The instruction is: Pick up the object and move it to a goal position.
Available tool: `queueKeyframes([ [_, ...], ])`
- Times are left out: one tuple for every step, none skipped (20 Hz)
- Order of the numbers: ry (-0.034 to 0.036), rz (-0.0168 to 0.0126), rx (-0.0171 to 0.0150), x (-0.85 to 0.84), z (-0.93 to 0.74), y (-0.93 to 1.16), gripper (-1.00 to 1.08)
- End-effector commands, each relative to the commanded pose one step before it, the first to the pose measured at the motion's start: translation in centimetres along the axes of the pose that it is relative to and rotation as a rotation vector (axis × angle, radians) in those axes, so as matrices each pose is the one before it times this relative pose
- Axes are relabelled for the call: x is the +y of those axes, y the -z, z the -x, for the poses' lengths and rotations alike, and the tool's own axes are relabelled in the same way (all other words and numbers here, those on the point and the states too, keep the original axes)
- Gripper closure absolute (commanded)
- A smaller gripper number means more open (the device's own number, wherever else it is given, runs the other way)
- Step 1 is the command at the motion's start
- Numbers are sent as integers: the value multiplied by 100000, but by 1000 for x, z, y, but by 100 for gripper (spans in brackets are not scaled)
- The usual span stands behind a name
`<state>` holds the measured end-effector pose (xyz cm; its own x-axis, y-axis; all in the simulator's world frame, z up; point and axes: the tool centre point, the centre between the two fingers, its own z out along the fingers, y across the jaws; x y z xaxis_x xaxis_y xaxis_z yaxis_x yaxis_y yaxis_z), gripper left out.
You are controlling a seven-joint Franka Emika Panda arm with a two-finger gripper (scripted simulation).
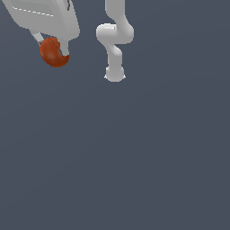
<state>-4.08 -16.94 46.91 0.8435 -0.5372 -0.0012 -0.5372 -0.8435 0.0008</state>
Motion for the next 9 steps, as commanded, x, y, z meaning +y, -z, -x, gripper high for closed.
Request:
queueKeyframes([
  [28, -53, 138, 75, -220, 800, 108],
  [0, 0, 0, 19, -67, 192, 108],
  [0, 0, 0, 15, -58, 162, 108],
  [0, 0, 0, 12, -49, 133, 108],
  [0, 0, 0, 8, -40, 105, 108],
  [0, 0, 0, 6, -31, 79, 108],
  [0, 0, 0, 3, -22, 54, 108],
  [0, 0, 0, 2, -13, 31, 108],
  [0, 0, 0, 1, -4, 10, 108],
])
